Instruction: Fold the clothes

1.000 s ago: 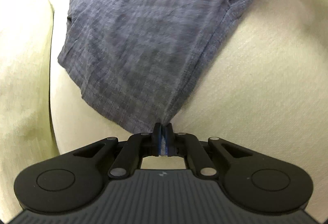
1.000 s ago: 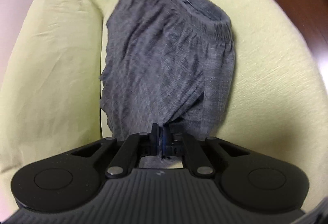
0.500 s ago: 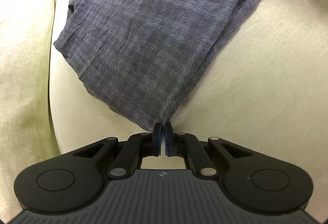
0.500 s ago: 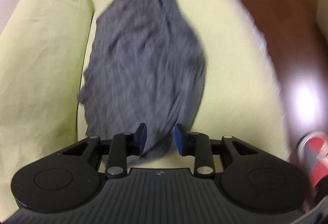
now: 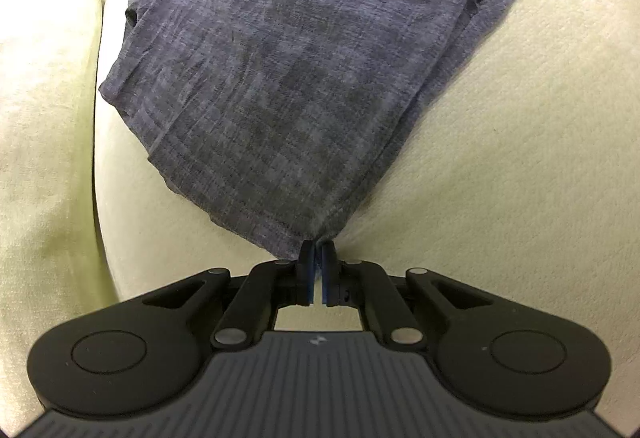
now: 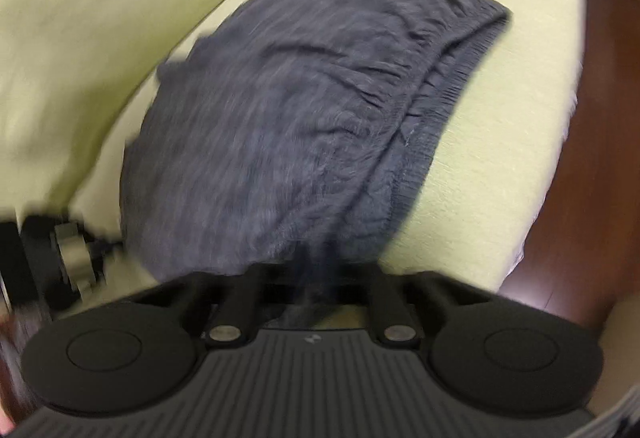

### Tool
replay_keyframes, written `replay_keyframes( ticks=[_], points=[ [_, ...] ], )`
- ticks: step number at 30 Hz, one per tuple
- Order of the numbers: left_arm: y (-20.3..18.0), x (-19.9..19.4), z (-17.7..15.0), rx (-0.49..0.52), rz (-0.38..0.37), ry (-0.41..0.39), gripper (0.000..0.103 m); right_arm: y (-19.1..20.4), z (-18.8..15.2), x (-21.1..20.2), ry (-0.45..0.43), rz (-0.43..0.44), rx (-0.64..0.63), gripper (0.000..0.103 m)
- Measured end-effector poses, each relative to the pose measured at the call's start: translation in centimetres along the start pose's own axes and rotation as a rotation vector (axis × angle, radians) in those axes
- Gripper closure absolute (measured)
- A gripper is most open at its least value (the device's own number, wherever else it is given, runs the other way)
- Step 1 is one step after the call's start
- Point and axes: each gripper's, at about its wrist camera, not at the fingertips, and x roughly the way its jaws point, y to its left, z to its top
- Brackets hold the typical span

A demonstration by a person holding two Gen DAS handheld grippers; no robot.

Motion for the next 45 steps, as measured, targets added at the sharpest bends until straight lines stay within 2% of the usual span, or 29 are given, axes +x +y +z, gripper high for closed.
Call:
replay_keyframes(
  ticks=[3,6,11,13,14,15,18,20,22,24,26,29,30,31,33,34,37,39,41,45],
  points=[
    [0.0,0.0,0.0,0.001,-0.001,0.000,0.102,-1.6,-0.8,-2.0,-0.006,0.012,0.004,0.099],
    [-0.2,-0.1,0.1,0.000,0.001,0.001,0.102,-3.9,-2.4,-2.6,-0.019,0.037,0.070,0.100],
    [-0.3,-0.2,0.0,0.035,-0.002,0.005,0.102,-3.7,-3.0,-0.6,0.062,0.037,0.072,0.098],
    [-0.1,-0.4,-0.1,0.040,-0.009,0.007,0.101,-3.1,-2.6,-1.0,0.052,-0.007,0.081,0.094],
    [0.0,-0.5,-0.2,0.042,-0.014,0.008,0.100,-2.6,-2.4,-1.7,0.024,-0.053,0.081,0.083],
    [0.1,-0.6,-0.3,0.036,-0.017,0.008,0.099,-2.1,-2.2,-2.3,-0.005,-0.094,0.071,0.079],
    [0.2,-0.6,-0.3,0.020,-0.023,0.010,0.099,1.3,-2.2,-3.9,-0.088,-0.116,-0.100,0.077],
    [0.1,-0.5,-0.2,0.017,-0.018,0.010,0.099,4.9,-3.3,-3.4,-0.074,-0.091,-0.332,0.077],
    [0.0,-0.5,0.0,0.011,-0.020,0.007,0.099,6.8,-4.3,-2.6,-0.059,-0.098,-0.471,0.080],
    [0.4,-1.0,-0.2,-0.008,-0.051,-0.004,0.099,9.0,-5.8,-0.9,-0.030,-0.119,-0.663,0.085],
    [0.8,-1.6,-0.4,-0.033,-0.087,-0.015,0.099,9.9,-6.6,0.0,-0.032,-0.155,-0.765,0.085],
    [1.7,-3.9,-0.6,-0.105,-0.209,-0.044,0.099,10.0,-6.9,0.4,-0.047,-0.203,-0.814,0.085],
    [1.7,-4.4,-0.5,-0.120,-0.228,-0.055,0.099,9.9,-6.8,0.3,-0.052,-0.217,-0.816,0.084],
    [1.6,-5.8,-0.2,-0.143,-0.271,-0.087,0.099,9.7,-6.8,0.2,-0.057,-0.230,-0.818,0.084],
    [0.7,-7.8,1.0,-0.157,-0.352,-0.138,0.090,9.3,-6.8,-0.1,-0.047,-0.251,-0.840,0.084],
    [0.2,-8.3,1.7,-0.154,-0.335,-0.165,0.086,9.2,-6.8,-0.2,-0.047,-0.253,-0.847,0.084],
    [-1.7,-9.2,4.2,-0.129,-0.267,-0.246,0.086,9.5,-6.9,-0.1,-0.055,-0.269,-0.896,0.084],
    [-3.0,-8.9,6.2,-0.089,-0.225,-0.282,0.086,9.6,-6.8,0.2,-0.051,-0.271,-0.922,0.084],
    [-4.2,-8.1,8.3,0.003,-0.161,-0.322,0.087,9.6,-6.9,0.3,-0.048,-0.273,-0.953,0.084],
    [-5.2,-7.3,10.1,0.106,-0.157,-0.347,0.087,9.8,-7.5,0.7,-0.039,-0.266,-1.023,0.084]
  ],
)
